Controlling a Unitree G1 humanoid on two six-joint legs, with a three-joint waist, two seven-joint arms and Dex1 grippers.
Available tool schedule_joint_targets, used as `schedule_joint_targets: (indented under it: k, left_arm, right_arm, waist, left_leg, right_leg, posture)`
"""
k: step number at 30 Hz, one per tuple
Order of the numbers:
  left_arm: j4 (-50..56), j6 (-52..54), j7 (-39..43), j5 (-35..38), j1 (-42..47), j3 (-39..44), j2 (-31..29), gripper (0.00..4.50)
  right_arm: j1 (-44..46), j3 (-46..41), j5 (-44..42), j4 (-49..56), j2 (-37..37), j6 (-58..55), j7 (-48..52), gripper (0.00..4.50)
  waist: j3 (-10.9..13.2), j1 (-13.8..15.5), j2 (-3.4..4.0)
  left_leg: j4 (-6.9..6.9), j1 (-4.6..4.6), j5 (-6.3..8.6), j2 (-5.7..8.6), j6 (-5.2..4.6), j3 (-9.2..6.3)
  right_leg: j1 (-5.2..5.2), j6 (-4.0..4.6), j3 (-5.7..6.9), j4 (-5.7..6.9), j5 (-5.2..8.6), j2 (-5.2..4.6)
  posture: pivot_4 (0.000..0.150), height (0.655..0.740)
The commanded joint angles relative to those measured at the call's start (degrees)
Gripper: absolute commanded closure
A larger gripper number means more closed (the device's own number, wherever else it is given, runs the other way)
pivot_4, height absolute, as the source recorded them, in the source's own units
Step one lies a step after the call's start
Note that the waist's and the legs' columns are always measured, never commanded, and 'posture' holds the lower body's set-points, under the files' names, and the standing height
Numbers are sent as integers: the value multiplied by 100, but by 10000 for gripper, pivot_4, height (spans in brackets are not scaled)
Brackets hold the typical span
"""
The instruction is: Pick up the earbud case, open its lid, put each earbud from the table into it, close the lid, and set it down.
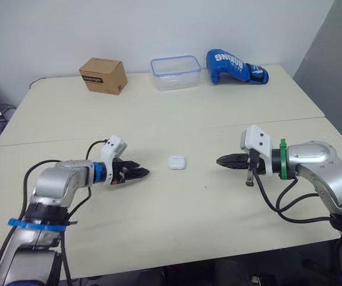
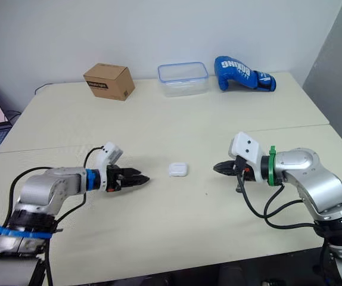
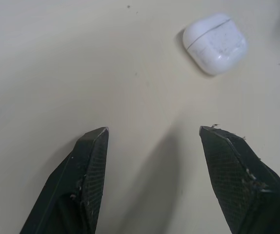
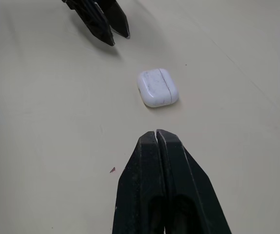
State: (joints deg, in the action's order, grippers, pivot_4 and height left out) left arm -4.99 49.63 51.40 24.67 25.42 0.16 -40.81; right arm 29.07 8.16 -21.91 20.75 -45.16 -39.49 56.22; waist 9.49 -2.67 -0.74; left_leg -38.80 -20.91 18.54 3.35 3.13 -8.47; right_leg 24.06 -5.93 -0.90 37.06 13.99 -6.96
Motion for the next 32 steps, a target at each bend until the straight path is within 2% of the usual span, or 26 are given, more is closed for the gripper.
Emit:
schedule_joint_targets:
  k: [1, 5, 8, 16, 22, 32]
  left_arm:
    - [883, -3, -382, 165, -642, 541, 32, 13955]
    - [1917, -764, -924, 176, -1602, 1084, 538, 13955]
    - [2551, -796, -1393, 163, -2192, 1303, 838, 13955]
    - [3187, -2009, -2189, -259, -3461, 1546, 1594, 13955]
    - [3170, -2722, -2403, -502, -3947, 1497, 1858, 13955]
    - [2998, -2988, -2286, -550, -4047, 1399, 1769, 13955]
  right_arm:
    - [-322, -450, -350, 606, 26, -132, -164, 45000]
    - [-839, -767, -697, 1219, 129, -390, -468, 45000]
    - [-1151, -926, -813, 1516, 250, -522, -807, 45000]
    - [-2318, -1038, -881, 2020, 601, -530, -1498, 45000]
    - [-2757, -889, -717, 1954, 774, -376, -1810, 45000]
    - [-2594, -848, -761, 1860, 813, -454, -1942, 45000]
  waist:
    - [0, 29, 0]
    - [0, 102, 0]
    - [1, 144, -2]
    - [0, 239, -3]
    - [-1, 253, -3]
    - [-1, 251, -3]
  left_leg:
    - [0, 0, 0, 0, 0, 0]
    - [2, -5, 1, 1, 0, -2]
    - [-2, -6, 1, 1, 0, -2]
    - [0, 0, 2, 2, -2, 9]
    - [0, 13, 11, 0, -20, 7]
    - [0, 15, 12, 0, -21, 2]
  right_leg:
    - [0, 0, 0, -1, 0, -1]
    - [1, 0, -1, -6, 0, -4]
    - [-1, 1, 0, -4, -1, -7]
    - [-8, 2, -2, -8, -1, -5]
    - [-27, 2, 3, -8, -1, -3]
    - [-32, 2, 8, -12, 0, -1]
  posture:
    - [1500, 7307]
    - [1500, 7307]
    - [1500, 7307]
    - [1500, 7307]
    - [1500, 7307]
    - [1500, 7307]
